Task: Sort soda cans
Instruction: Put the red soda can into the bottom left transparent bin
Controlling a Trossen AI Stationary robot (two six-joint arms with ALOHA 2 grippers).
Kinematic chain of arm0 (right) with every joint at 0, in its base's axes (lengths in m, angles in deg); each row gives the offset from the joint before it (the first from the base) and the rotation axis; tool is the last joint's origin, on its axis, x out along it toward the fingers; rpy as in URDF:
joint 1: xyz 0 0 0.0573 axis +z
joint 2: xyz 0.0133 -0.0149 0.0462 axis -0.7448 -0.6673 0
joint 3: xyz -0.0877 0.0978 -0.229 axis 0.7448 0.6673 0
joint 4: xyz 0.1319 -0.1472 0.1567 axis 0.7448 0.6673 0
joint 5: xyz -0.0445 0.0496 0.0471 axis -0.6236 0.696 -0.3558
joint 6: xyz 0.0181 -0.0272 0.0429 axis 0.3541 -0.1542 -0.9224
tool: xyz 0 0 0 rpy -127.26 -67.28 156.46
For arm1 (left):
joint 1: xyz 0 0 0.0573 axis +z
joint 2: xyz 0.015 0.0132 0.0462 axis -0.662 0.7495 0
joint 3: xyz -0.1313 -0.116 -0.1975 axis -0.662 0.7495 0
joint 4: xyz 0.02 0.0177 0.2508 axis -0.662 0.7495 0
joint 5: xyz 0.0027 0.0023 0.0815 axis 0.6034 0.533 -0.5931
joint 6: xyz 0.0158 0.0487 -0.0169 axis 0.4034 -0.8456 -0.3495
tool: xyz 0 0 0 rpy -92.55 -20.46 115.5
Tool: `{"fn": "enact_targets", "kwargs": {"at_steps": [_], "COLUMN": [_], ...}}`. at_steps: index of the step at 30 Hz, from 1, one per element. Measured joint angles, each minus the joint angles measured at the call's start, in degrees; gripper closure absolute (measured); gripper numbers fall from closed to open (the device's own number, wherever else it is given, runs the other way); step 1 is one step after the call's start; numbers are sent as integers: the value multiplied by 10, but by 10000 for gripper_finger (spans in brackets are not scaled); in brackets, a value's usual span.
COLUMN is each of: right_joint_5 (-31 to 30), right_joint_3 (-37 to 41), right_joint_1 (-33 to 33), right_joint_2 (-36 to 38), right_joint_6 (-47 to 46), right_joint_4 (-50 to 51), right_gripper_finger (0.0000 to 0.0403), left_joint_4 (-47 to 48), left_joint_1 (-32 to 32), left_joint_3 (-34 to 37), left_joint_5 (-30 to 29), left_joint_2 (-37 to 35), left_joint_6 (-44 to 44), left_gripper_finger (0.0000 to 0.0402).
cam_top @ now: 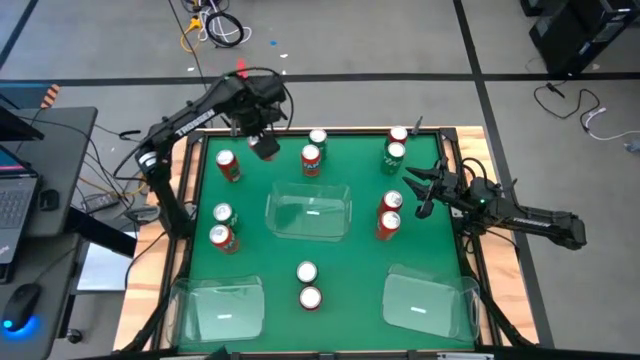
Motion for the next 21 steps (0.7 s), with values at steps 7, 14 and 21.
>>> {"fn": "enact_targets", "kwargs": {"at_steps": [7, 14, 21], "right_joint_5": [0, 0, -6], "right_joint_3": [0, 0, 0], "right_joint_1": [0, 0, 0], "right_joint_2": [0, 0, 0], "right_joint_6": [0, 0, 0], "right_joint_4": [0, 0, 0], "right_gripper_finger": [275, 275, 276], "left_joint_4": [0, 0, -1], "left_joint_1": [-83, -191, -309], "left_joint_3": [51, 101, 124], "left_joint_5": [-4, -4, 28], "left_joint_2": [-90, -175, -212], "left_joint_6": [49, 124, 231], "left_gripper_finger": [110, 110, 110]}}
